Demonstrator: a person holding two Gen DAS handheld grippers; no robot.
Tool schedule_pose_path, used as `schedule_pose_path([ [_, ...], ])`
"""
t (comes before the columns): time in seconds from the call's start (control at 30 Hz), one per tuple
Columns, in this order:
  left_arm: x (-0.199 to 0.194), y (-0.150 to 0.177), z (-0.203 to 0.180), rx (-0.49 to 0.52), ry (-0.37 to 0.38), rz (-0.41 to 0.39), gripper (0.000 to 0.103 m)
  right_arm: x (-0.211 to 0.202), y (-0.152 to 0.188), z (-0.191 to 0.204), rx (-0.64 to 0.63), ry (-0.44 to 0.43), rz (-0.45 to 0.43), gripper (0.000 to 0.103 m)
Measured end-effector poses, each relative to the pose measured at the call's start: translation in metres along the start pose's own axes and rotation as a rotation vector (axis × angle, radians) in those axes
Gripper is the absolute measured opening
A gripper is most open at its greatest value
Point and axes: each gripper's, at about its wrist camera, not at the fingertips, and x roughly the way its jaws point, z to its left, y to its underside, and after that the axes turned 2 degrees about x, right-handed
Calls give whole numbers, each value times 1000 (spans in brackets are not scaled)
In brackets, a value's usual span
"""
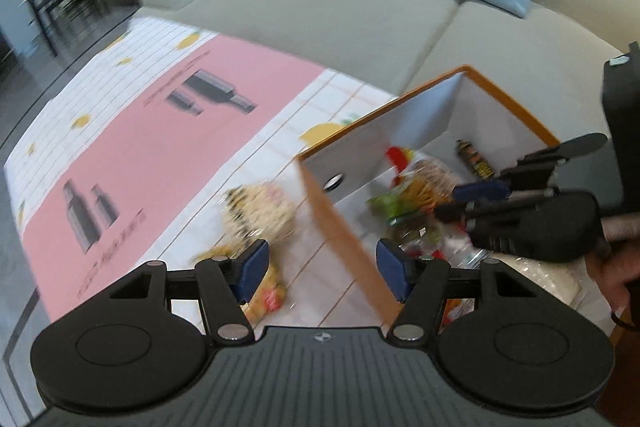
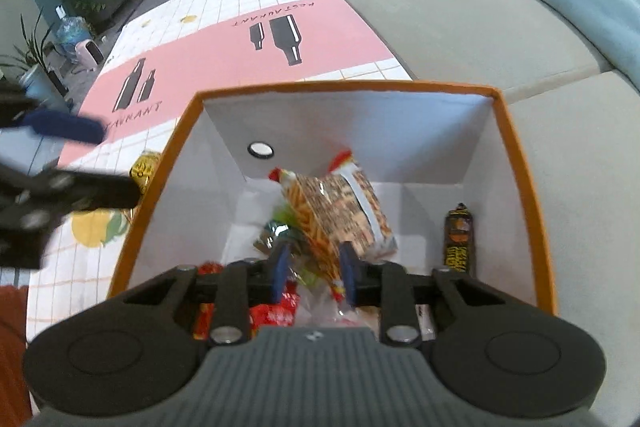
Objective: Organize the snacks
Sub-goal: 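Move both grippers back over the table toward the remaining snacks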
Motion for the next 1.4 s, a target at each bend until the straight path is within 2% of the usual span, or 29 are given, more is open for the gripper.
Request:
schedule_pose_path([
  [0.07,-7,6,8,-27,-9,-2,73,10,-4,-1,17,18,3,19],
  [0.1,-10,9,12,-41,-13,-1,73,15,-6,-1,23,33,9,15],
  [0.2,-17,17,21,-73,-25,3,73,24,-9,-4,50,61,28,12],
  [0.27,-20,22,26,-91,-32,8,73,28,-10,-6,62,83,33,6],
  [0.47,-28,39,37,-115,-43,12,73,29,-9,-4,66,156,60,6],
  [0.57,-35,50,42,-128,-46,1,73,17,-8,2,62,169,54,13],
  [0.7,-51,62,52,-146,-34,-35,73,-14,-6,18,58,146,0,15],
  [0.8,-63,71,57,-150,-34,-69,75,-37,-6,36,58,113,-50,24],
  [0.87,-68,77,60,-147,-40,-83,76,-49,-5,50,50,82,-79,24],
  [1.0,-73,87,70,-150,-26,-102,76,-64,-3,83,6,16,-111,32],
  [1.17,-63,94,92,-185,59,-81,82,-57,-5,117,-91,-38,-90,33],
  [1.4,-37,90,117,-218,86,-35,82,-26,-13,146,-225,-53,-15,33],
])
